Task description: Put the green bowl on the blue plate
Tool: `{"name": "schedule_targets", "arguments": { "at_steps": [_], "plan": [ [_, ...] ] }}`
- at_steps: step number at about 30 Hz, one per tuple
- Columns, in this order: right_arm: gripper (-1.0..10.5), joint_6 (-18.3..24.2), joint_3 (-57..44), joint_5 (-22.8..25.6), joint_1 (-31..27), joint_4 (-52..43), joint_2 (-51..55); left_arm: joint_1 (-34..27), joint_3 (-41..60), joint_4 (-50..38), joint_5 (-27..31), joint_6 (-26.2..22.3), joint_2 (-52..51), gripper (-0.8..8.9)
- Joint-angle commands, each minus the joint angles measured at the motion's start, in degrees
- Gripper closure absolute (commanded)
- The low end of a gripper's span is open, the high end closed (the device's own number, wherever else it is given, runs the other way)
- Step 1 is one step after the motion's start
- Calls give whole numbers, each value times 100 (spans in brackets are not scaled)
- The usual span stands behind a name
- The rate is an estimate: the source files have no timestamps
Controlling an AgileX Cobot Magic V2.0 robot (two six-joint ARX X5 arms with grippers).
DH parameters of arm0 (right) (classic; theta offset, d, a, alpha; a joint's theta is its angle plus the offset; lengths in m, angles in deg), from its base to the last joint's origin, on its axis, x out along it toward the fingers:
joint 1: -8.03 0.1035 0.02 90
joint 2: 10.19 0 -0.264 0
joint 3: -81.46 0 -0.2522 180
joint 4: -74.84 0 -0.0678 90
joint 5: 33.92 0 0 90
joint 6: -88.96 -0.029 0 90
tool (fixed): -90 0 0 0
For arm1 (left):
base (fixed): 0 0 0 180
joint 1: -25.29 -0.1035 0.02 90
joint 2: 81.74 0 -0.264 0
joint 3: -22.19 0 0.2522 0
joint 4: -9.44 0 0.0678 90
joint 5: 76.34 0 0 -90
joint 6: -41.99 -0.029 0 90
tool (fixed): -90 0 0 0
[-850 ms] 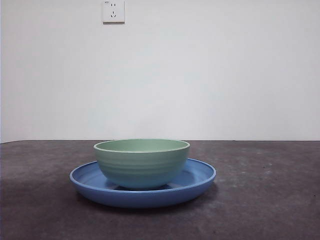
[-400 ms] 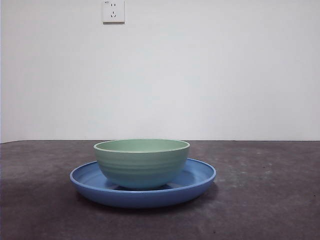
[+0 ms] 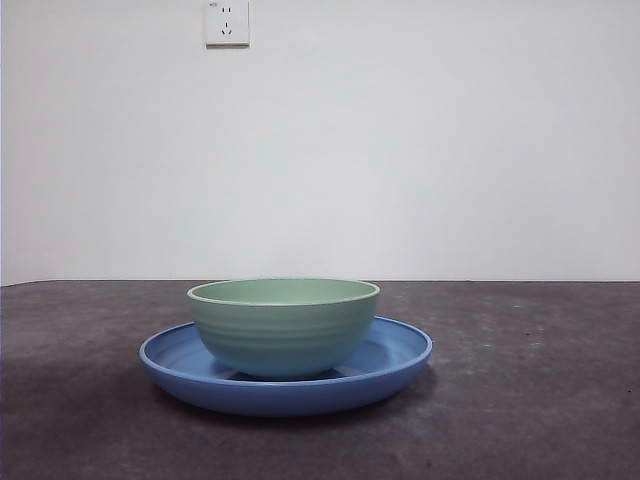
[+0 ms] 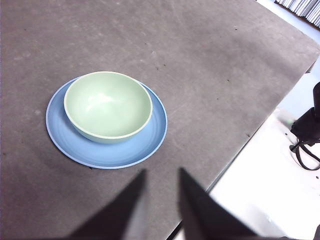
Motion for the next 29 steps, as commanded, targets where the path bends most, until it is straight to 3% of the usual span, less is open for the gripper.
{"name": "schedule_targets", "arguments": {
  "at_steps": [1, 18, 24, 29],
  "plan": [
    [918, 59, 98, -28, 35, -70, -42, 24, -42, -48, -28, 13, 2, 794],
    [918, 61, 98, -28, 35, -66, -37, -157, -42, -46, -26, 13, -127, 794],
    [918, 59, 98, -28, 35, -66, -37, -1270, 50, -278, -26, -188, -426, 794],
    [918, 61, 98, -28, 35, -63, -37, -2538, 933, -1779, 90, -442, -833, 794]
  ]
}}
